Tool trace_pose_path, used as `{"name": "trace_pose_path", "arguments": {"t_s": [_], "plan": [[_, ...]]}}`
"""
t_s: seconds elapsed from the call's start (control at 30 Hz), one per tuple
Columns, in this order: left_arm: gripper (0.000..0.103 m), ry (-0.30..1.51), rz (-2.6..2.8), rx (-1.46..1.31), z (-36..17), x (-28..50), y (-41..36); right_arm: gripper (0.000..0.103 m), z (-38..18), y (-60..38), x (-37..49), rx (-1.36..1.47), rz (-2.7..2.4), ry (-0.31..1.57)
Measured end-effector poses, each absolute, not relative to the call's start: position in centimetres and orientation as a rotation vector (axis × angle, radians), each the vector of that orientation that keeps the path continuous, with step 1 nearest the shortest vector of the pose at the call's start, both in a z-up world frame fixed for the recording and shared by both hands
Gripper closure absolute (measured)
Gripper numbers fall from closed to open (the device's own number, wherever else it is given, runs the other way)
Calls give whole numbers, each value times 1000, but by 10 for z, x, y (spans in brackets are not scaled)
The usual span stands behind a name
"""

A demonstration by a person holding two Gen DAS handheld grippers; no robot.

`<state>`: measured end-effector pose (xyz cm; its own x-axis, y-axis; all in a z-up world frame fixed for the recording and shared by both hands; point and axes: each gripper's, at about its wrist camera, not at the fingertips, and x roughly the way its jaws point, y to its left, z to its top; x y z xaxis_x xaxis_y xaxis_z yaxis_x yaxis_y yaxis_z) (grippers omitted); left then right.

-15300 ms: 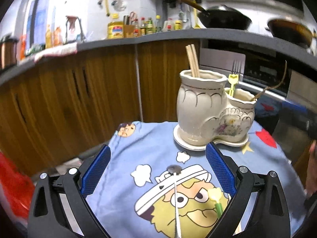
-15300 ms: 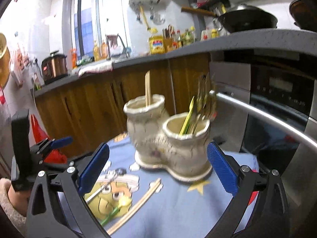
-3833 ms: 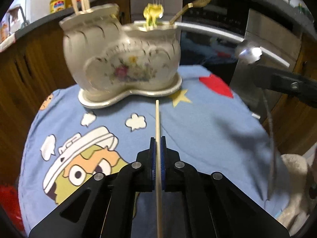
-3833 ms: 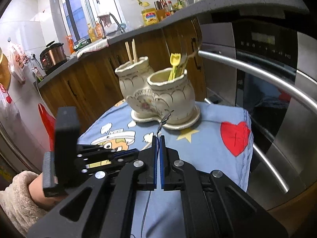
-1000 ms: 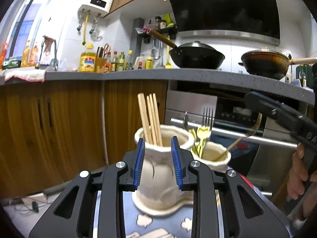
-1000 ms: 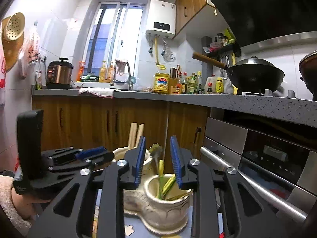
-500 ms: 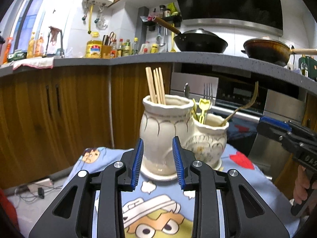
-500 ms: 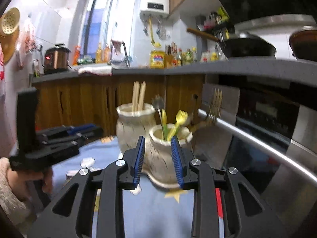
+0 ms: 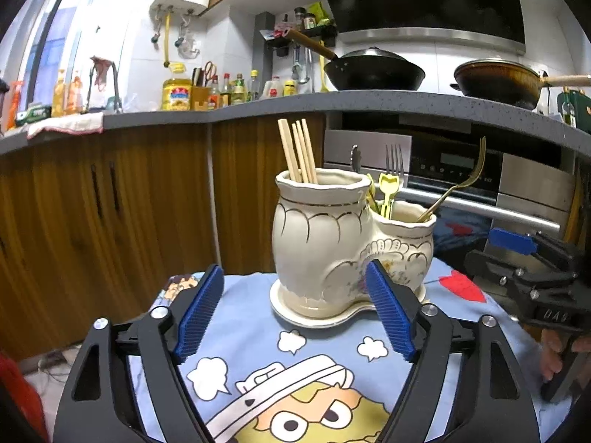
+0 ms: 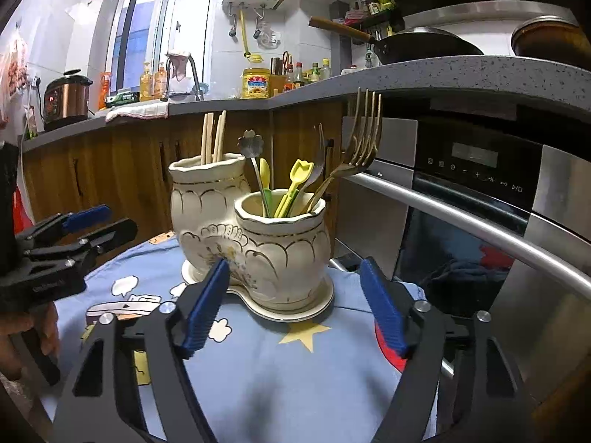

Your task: Organize utensils

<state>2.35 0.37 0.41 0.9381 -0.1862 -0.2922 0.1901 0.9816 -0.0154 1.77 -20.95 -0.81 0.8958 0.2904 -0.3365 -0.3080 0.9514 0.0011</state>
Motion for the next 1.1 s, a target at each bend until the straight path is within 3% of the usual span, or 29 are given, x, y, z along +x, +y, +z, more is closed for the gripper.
{"name": "trace_pose_path", "arguments": {"t_s": [0.33,1.1], "plan": [[7,282,-196,45,4,19,3,6,-9,-212,17,-29,283,337],[5,295,-193,50,3,21,0,6,-9,-211,19,-38,268,343]]}}
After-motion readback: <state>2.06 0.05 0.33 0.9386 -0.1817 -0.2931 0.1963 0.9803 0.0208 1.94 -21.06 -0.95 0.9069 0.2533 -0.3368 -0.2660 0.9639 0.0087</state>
